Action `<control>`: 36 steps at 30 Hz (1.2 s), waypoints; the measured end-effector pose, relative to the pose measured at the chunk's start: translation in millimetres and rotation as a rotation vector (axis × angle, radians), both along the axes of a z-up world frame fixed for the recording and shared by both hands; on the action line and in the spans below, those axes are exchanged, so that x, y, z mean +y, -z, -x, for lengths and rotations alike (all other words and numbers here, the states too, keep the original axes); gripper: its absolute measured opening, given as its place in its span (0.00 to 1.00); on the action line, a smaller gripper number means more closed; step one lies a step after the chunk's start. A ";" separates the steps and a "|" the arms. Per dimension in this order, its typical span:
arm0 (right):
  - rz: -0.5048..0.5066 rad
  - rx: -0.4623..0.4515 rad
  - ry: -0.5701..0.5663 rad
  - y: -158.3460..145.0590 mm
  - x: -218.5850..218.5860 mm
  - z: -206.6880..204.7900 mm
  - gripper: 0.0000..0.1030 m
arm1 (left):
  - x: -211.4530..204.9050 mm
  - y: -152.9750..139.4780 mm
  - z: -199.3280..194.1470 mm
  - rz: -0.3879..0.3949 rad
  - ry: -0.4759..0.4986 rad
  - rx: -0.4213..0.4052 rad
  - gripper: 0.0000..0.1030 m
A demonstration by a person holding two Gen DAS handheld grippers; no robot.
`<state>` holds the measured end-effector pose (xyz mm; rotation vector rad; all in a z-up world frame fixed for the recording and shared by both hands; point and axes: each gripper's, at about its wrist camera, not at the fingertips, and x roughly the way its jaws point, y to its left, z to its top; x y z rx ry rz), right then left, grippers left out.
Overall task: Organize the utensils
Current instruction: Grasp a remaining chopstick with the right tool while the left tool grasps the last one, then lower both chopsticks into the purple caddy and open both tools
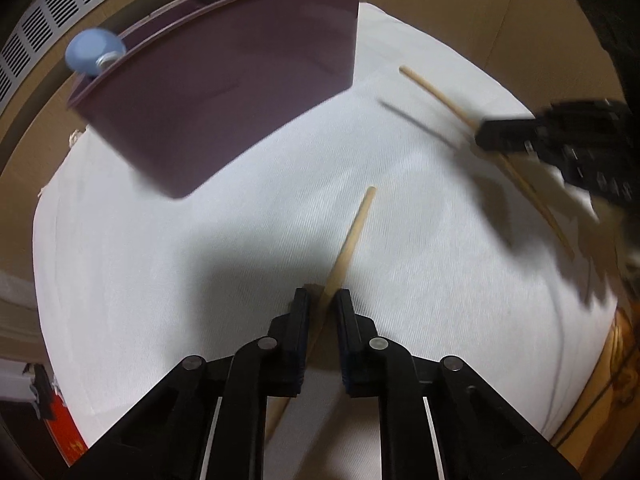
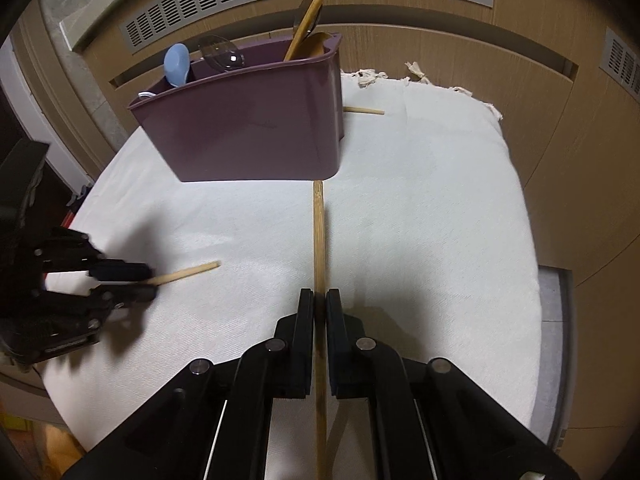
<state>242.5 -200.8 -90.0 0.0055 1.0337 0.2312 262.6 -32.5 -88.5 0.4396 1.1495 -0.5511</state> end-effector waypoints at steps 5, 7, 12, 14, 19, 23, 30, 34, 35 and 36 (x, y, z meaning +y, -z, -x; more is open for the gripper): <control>-0.028 -0.027 -0.015 -11.5 3.7 14.4 0.06 | -4.6 -17.8 8.1 0.075 -0.065 -0.041 0.07; -0.046 -0.063 -0.024 -22.4 1.5 25.5 0.06 | 4.5 -40.6 18.0 0.192 -0.111 -0.077 0.07; -0.063 -0.155 -0.036 -48.0 -1.2 45.9 0.06 | 25.4 -100.8 54.3 0.450 -0.186 -0.233 0.07; -0.072 -0.195 -0.044 -61.1 -0.1 53.1 0.06 | 30.5 -118.6 67.9 0.506 -0.200 -0.291 0.07; -0.088 -0.349 -0.055 -114.7 6.0 66.6 0.06 | 37.8 -180.2 75.5 0.553 -0.208 -0.474 0.07; -0.070 -0.514 -0.042 -175.2 11.0 63.6 0.06 | 40.3 -236.1 67.9 0.602 -0.206 -0.631 0.07; -0.051 -0.733 -0.006 -272.0 24.8 20.8 0.06 | 47.3 -306.3 37.5 0.612 -0.241 -0.910 0.07; -0.036 -0.753 0.003 -282.5 32.9 -3.4 0.06 | 55.5 -305.7 13.8 0.620 -0.278 -0.936 0.07; -0.031 -0.743 0.000 -279.5 36.0 -12.4 0.06 | 55.9 -300.7 5.6 0.615 -0.285 -0.930 0.07; -0.029 -0.732 0.000 -275.1 37.9 -19.6 0.06 | 56.6 -291.3 -6.6 0.612 -0.296 -0.911 0.07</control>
